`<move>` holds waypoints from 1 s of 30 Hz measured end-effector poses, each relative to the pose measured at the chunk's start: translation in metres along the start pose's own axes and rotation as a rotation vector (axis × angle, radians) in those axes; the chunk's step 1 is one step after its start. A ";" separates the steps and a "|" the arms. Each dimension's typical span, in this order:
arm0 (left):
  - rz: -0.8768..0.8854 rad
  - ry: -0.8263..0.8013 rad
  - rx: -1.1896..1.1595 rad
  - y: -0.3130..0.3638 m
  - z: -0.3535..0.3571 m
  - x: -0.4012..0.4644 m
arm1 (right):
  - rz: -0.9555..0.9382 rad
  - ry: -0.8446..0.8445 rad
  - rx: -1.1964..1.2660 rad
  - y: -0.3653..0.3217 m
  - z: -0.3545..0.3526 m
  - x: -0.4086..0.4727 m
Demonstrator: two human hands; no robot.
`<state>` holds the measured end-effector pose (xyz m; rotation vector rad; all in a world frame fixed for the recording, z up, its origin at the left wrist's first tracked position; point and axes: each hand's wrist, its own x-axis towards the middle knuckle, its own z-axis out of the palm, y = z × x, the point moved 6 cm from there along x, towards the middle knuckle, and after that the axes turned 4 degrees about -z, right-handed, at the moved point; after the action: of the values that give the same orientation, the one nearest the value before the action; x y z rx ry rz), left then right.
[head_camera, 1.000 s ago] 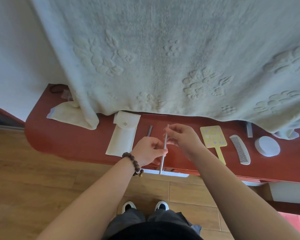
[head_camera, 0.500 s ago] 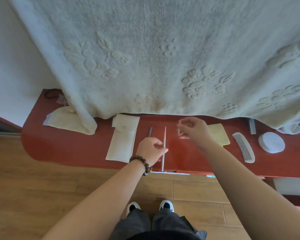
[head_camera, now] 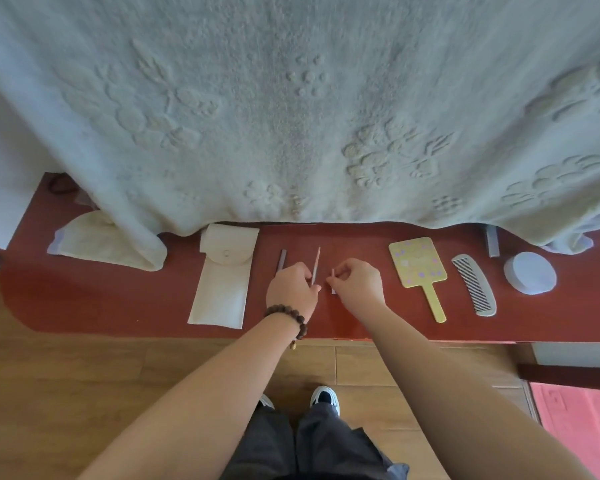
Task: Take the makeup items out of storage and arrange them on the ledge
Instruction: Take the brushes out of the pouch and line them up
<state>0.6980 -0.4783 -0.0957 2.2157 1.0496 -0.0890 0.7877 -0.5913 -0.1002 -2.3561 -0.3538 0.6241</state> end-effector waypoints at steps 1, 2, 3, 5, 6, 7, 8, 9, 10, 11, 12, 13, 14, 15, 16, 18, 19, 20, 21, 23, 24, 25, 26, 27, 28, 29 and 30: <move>0.000 0.006 0.000 -0.001 0.001 0.000 | 0.010 0.004 -0.009 0.001 0.002 0.001; -0.002 0.015 -0.001 -0.002 0.001 -0.001 | 0.018 0.008 -0.015 0.002 0.003 0.001; -0.003 0.026 -0.002 -0.002 0.001 -0.001 | 0.024 0.014 -0.019 0.003 0.005 0.001; -0.002 0.042 -0.003 -0.002 0.001 -0.001 | 0.033 0.026 -0.027 0.003 0.006 0.001; -0.002 0.046 -0.001 -0.002 0.001 -0.001 | 0.034 0.032 -0.029 0.003 0.006 0.001; -0.001 0.050 -0.002 -0.001 0.001 -0.001 | 0.038 0.036 -0.030 0.003 0.007 0.001; -0.003 0.050 -0.004 -0.001 0.001 -0.001 | 0.041 0.036 -0.028 0.002 0.007 0.001; -0.002 0.050 -0.006 -0.001 0.001 -0.001 | 0.041 0.035 -0.025 0.002 0.007 0.001; -0.001 0.050 -0.010 -0.001 0.000 -0.002 | 0.039 0.031 -0.020 0.002 0.007 0.000; 0.001 0.049 -0.016 -0.001 0.000 -0.002 | 0.037 0.028 -0.017 0.001 0.007 0.000; 0.004 0.049 -0.027 -0.001 -0.001 -0.003 | 0.036 0.024 -0.016 0.001 0.005 -0.001; 0.007 0.053 -0.041 -0.001 -0.003 -0.004 | 0.037 0.022 -0.015 0.000 0.004 -0.002; 0.011 0.062 -0.056 -0.001 -0.005 -0.005 | 0.038 0.021 -0.015 -0.001 0.002 -0.003; 0.015 0.074 -0.072 -0.002 -0.008 -0.007 | 0.037 0.021 -0.012 -0.001 0.000 -0.004; 0.020 0.093 -0.085 -0.004 -0.012 -0.009 | 0.034 0.021 -0.008 -0.002 -0.003 -0.006; 0.031 0.142 -0.096 -0.009 -0.022 -0.014 | 0.016 0.019 0.005 -0.003 -0.007 -0.009; 0.034 0.166 -0.090 -0.013 -0.027 -0.015 | 0.003 0.021 0.015 -0.003 -0.009 -0.010; 0.034 0.188 -0.076 -0.017 -0.032 -0.017 | -0.012 0.027 0.025 -0.003 -0.012 -0.011; 0.027 0.202 -0.051 -0.022 -0.037 -0.019 | -0.027 0.034 0.033 -0.003 -0.013 -0.012; -0.014 0.206 0.029 -0.033 -0.042 -0.021 | -0.050 0.037 0.046 -0.006 -0.016 -0.014; -0.042 0.193 0.077 -0.038 -0.043 -0.021 | -0.055 0.030 0.058 -0.008 -0.017 -0.015; -0.069 0.170 0.127 -0.041 -0.043 -0.021 | -0.059 0.018 0.073 -0.009 -0.016 -0.016; -0.089 0.147 0.173 -0.042 -0.042 -0.020 | -0.061 0.003 0.085 -0.010 -0.015 -0.017; -0.098 0.128 0.210 -0.042 -0.040 -0.019 | -0.066 -0.011 0.093 -0.012 -0.014 -0.018; -0.098 0.116 0.235 -0.040 -0.039 -0.016 | -0.075 -0.021 0.091 -0.014 -0.013 -0.020; -0.095 0.108 0.247 -0.037 -0.039 -0.014 | -0.088 -0.027 0.084 -0.016 -0.012 -0.021; -0.091 0.102 0.248 -0.035 -0.039 -0.011 | -0.102 -0.030 0.072 -0.018 -0.011 -0.022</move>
<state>0.6579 -0.4464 -0.0808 2.4139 1.2540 -0.1548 0.7730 -0.5930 -0.0733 -2.2470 -0.4544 0.6147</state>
